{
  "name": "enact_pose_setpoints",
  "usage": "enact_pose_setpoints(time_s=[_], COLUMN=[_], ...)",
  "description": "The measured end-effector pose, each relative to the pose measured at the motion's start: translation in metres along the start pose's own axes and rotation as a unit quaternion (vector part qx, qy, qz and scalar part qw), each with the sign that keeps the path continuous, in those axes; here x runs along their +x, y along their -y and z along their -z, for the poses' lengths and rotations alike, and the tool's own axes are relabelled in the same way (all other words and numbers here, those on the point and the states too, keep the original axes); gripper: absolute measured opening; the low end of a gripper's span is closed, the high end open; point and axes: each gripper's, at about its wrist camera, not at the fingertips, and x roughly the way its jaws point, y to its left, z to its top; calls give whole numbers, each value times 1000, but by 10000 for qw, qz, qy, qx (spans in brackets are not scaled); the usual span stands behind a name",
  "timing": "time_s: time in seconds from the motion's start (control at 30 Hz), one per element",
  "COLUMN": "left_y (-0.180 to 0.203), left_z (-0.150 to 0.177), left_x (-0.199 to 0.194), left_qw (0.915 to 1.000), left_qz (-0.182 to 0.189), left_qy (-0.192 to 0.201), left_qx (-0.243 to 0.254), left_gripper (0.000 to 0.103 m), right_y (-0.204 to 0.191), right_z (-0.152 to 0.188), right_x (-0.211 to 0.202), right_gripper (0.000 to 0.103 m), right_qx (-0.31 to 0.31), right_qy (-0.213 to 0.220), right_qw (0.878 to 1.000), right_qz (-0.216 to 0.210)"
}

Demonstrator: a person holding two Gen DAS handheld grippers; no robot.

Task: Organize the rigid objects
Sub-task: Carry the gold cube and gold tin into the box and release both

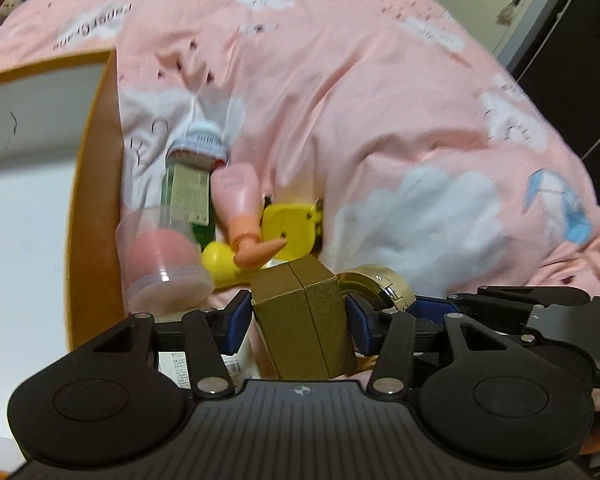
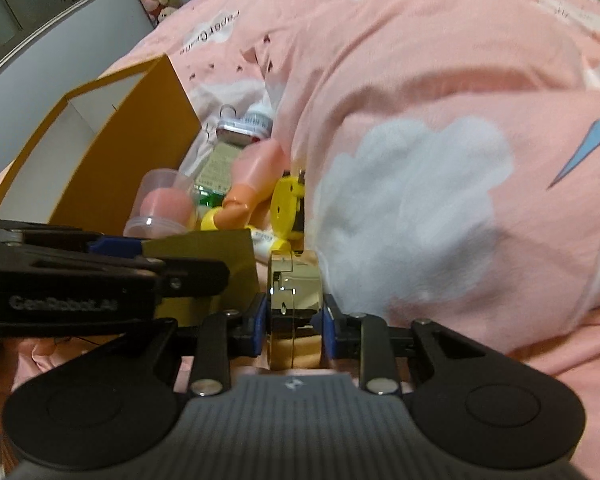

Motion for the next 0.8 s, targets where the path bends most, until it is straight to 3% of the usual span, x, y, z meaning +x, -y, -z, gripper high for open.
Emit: enact_pose_setpoints(time_s=[0.13,0.37,0.6,0.8], left_y=[-1,-17,-54,-96], left_z=[-2,-6,-9,-10], left_x=[-24,-77,-124,-139], left_qw=[9996,9973,9950,9951], left_qz=[168,269,-37,-411], left_qy=[243,686,1001,893], left_qx=[-10,26,-20,-142], left_gripper=[58,58,58,58], right_y=[-6,-34,-84,-136], right_z=[-3,-19,-43,-58], right_x=[-20,-57,-75,-68], right_gripper=[27,27,27,27], right_qx=[-57,-246,-630,-903], right_qy=[232,687,962,947], right_qw=[9996,9973,9926,9874], right_qz=[116,-39,-378,-893])
